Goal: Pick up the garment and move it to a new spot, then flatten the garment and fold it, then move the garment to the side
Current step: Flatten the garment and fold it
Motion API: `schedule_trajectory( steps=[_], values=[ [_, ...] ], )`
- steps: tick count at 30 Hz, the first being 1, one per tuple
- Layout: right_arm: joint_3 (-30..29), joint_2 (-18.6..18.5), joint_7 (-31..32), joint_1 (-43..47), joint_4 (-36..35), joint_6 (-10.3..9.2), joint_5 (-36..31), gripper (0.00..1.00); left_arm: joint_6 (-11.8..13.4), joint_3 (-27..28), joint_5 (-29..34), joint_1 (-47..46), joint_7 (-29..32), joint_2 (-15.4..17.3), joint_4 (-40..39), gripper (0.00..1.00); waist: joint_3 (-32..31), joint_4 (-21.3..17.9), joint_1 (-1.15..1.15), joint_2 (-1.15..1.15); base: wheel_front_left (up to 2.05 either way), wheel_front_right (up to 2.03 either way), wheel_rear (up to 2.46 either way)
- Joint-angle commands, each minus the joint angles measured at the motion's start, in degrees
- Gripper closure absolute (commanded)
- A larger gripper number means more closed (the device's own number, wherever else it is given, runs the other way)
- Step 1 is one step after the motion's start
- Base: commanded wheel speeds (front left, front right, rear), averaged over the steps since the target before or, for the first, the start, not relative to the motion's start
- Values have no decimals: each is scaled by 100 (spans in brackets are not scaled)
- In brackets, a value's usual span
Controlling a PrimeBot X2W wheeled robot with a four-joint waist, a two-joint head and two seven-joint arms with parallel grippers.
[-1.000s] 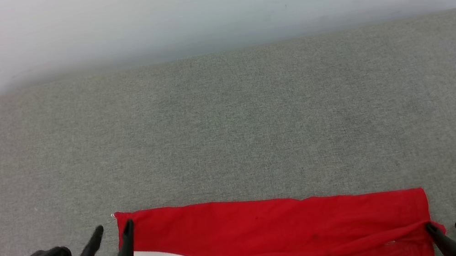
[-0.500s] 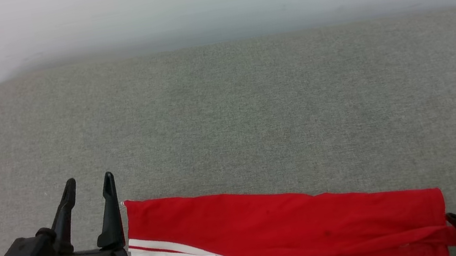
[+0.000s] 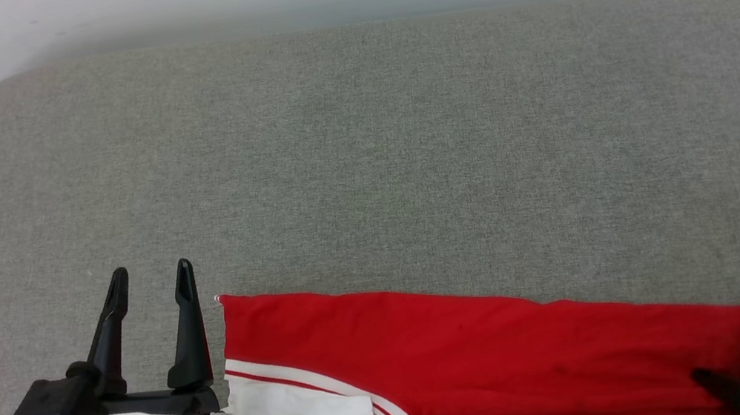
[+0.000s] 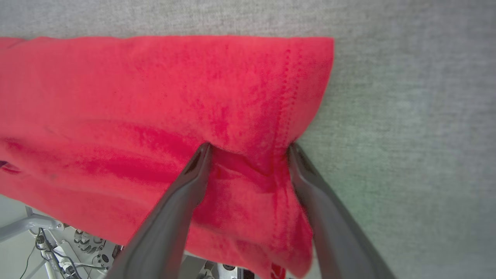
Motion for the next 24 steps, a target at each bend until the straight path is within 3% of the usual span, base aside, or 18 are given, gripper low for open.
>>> schedule_trajectory(
  steps=[1,2,3,4,5,17,23,24],
  values=[
    [85,92,95,137,186,-2,44,0,-37,22,36,19,-40,-44,25,0,12,5,0,0,0,0,0],
    [107,100,75,139,224,-2,74,21,-61,43,49,25,-40,-70,42,0,19,3,0,0,0,0,0],
    [116,107,43,127,255,-2,108,59,-90,64,75,32,-40,-87,67,0,20,0,0,0,0,0,0],
    [144,113,27,110,282,-2,118,88,-114,87,106,34,-40,-96,91,0,15,-13,0,0,0,0,0],
    [169,118,-11,71,281,-1,164,100,-140,111,120,38,-40,-110,116,0,6,-25,0,0,0,0,0],
    [112,-247,-368,-368,34,-2,378,100,-253,169,370,207,-41,-229,335,0,-365,-238,0,0,0,0,0],
    [-494,-417,-281,-276,-50,-2,240,100,-225,131,411,335,-41,-234,389,0,-539,-295,0,0,0,0,0],
    [-884,-466,-182,-180,-157,-2,151,100,-233,99,401,353,-38,-241,414,0,-588,-292,0,0,0,0,0]
  ],
)
